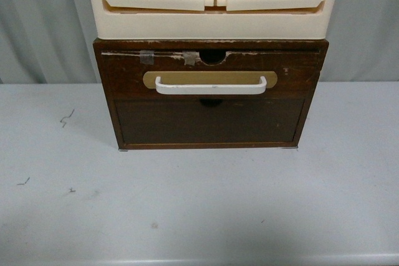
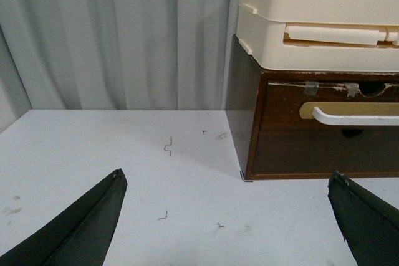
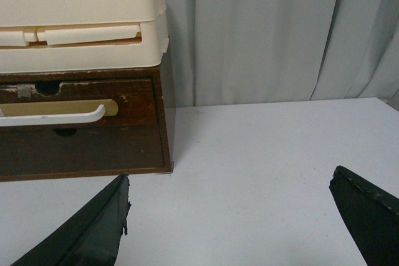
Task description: Open drawer
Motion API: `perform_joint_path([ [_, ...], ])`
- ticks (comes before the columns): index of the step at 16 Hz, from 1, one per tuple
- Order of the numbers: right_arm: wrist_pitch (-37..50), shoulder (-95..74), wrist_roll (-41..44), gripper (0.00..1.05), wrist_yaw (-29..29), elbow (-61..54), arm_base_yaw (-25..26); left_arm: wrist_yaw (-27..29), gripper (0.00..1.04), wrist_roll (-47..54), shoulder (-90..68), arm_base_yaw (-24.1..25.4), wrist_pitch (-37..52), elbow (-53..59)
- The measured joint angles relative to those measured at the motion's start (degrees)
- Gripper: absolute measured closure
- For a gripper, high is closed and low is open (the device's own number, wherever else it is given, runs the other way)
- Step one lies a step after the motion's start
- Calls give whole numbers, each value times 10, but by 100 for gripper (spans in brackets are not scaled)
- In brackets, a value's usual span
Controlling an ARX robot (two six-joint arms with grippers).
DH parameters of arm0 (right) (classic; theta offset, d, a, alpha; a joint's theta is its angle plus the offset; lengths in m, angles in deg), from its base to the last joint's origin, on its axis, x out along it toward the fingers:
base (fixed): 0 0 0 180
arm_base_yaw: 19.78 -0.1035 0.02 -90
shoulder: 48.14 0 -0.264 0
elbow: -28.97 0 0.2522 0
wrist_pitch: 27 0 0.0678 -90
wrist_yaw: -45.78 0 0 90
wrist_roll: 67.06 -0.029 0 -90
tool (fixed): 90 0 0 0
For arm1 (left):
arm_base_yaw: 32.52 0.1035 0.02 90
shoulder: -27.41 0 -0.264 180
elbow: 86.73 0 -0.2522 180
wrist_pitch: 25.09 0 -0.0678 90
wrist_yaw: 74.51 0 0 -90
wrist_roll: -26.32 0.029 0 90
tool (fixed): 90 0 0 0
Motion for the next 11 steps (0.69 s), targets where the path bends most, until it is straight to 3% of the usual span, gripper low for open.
perform_joint_path([
  [11,0,0,0,6,0,0,0,0,7,0,0,0,0,0],
])
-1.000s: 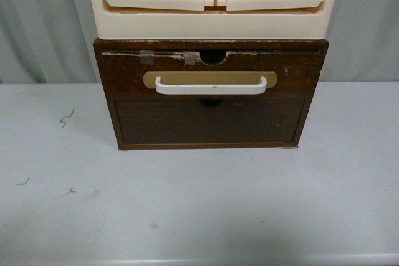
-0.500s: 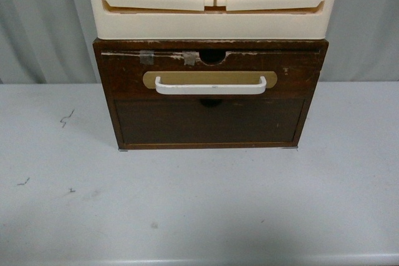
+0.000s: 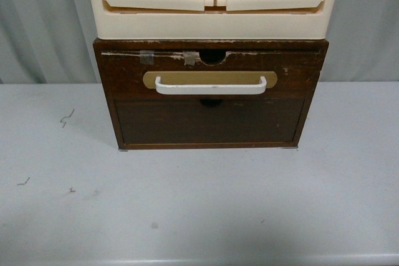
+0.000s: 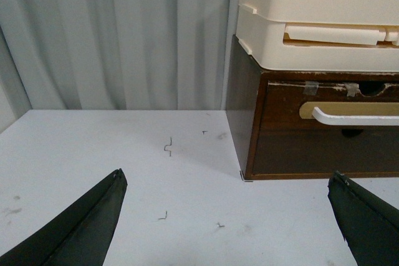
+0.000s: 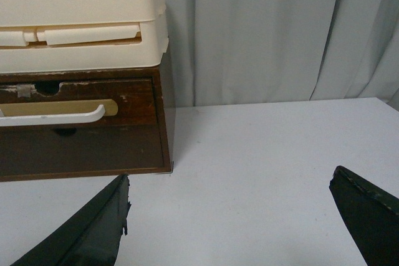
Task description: Open drawer
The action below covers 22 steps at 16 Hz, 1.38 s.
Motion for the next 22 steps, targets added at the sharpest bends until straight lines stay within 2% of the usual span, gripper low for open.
perform_joint_path([
  [1,-23,-5,2,6,-7,4,-1,0,7,0,0,0,0,0],
  [2,-132,-77,2,6,-24,52,5,35,7,-16,-37,-13,-107,-37],
  [3,-181,-180,-20,6,7,96,39,36,7,-46,-138,-19,-172,-88],
  [4,-155,-251,-61,6,68,115,70,12,7,-95,-236,-15,-169,-133],
  [5,-113,-301,-107,6,118,127,76,-12,7,-145,-309,-24,-116,-160],
  [6,-43,-368,-166,6,185,134,69,-37,7,-192,-369,-47,-67,-177],
  [7,33,-438,-226,6,228,135,50,-52,7,-240,-443,-77,-3,-190],
  [8,115,-513,-284,6,236,136,31,-65,7,-281,-519,-101,61,-203],
  [11,364,-749,-430,6,224,188,-18,-96,7,-378,-723,-151,212,-268],
  [12,491,-892,-508,6,224,236,-40,-117,7,-429,-831,-166,286,-317],
  [13,583,-1045,-588,6,214,295,-64,-144,7,-488,-942,-166,348,-366],
  [14,630,-1133,-644,6,207,363,-89,-155,7,-539,-1011,-160,399,-417],
  [15,634,-1172,-669,6,201,417,-107,-160,7,-567,-1061,-158,410,-458],
  [22,612,-1244,-684,6,166,516,-132,-183,7,-601,-1125,-155,426,-518],
])
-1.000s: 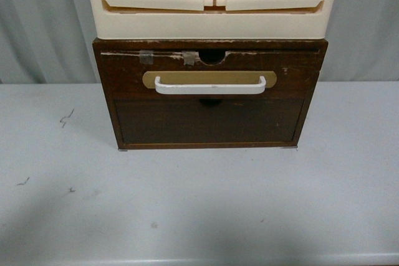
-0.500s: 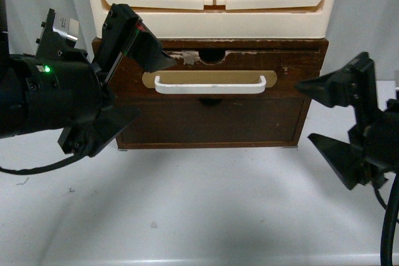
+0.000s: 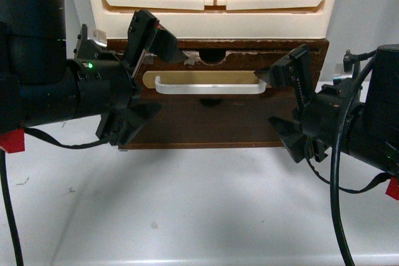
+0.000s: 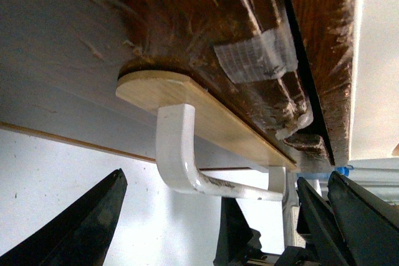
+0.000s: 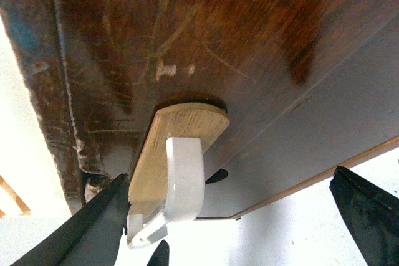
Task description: Open drawer
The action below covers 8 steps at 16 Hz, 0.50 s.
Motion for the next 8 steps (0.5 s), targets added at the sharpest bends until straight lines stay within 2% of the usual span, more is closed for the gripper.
perform_joint_path([
  [2,-8,-13,0,6,-6,18,-3,-3,7,-5,-13,1,1,-13],
  [4,-10,-21,0,15,-13,32,-4,-6,17,-17,-25,3,4,-21],
  [6,-10,-24,5,42,-16,48,-7,-13,42,-40,-38,8,24,-25],
  [8,1,-24,10,63,-18,52,-11,-12,64,-64,-44,12,38,-26],
])
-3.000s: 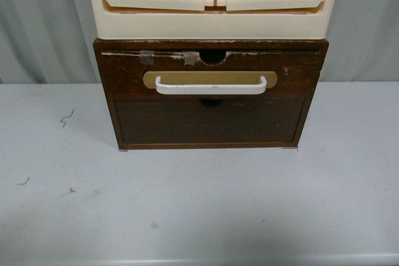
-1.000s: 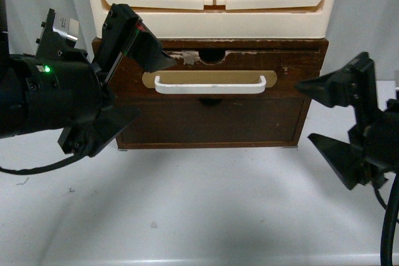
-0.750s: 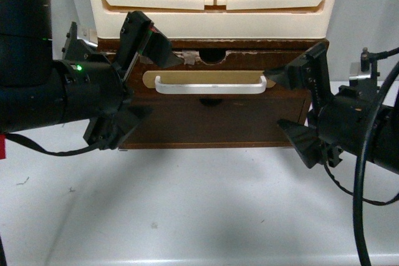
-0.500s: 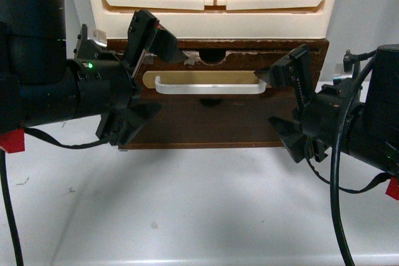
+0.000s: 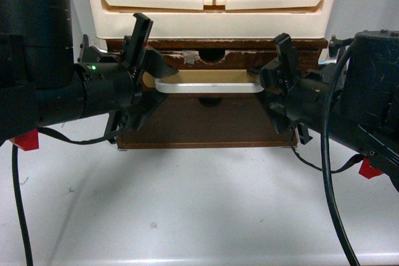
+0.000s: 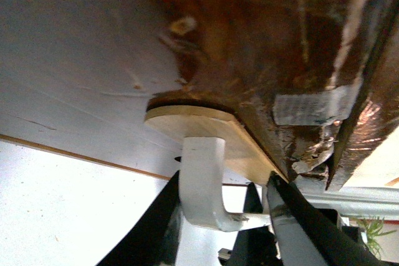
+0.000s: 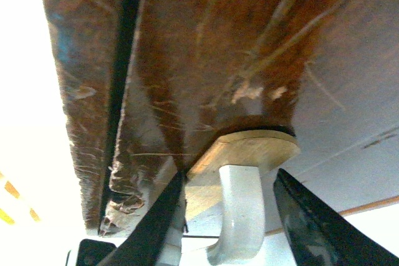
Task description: Open drawer
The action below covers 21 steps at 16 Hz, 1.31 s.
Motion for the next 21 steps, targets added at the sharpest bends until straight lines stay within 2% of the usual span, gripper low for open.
perform_joint_path([
  [2,8,-2,6,80,1,-3,-3,-1,81,-19,-7,3,19,8],
  [3,13,-3,-19,87,-2,-8,-3,-1,89,-58,-7,6,31,16],
  [7,35,4,-49,89,-3,-37,-11,-6,91,-91,0,5,67,51],
  [11,116,59,-52,89,-5,-179,-33,-24,92,-88,72,-11,122,181],
  [13,146,96,-57,89,-18,-268,-50,-45,75,-50,142,-36,151,285],
  [16,154,110,-20,72,-28,-309,-57,-78,57,-12,230,-86,164,352],
  [17,135,130,3,60,-20,-351,-64,-78,44,15,269,-99,131,378],
  [18,123,136,33,31,-7,-409,-64,-67,15,75,387,-59,40,438],
  [19,117,107,298,49,-255,-447,-81,176,23,292,445,-80,173,485],
  [20,129,225,554,78,-321,-522,-13,365,49,537,535,-23,120,526],
  [21,125,344,650,103,-275,-565,17,327,80,642,677,14,8,526],
])
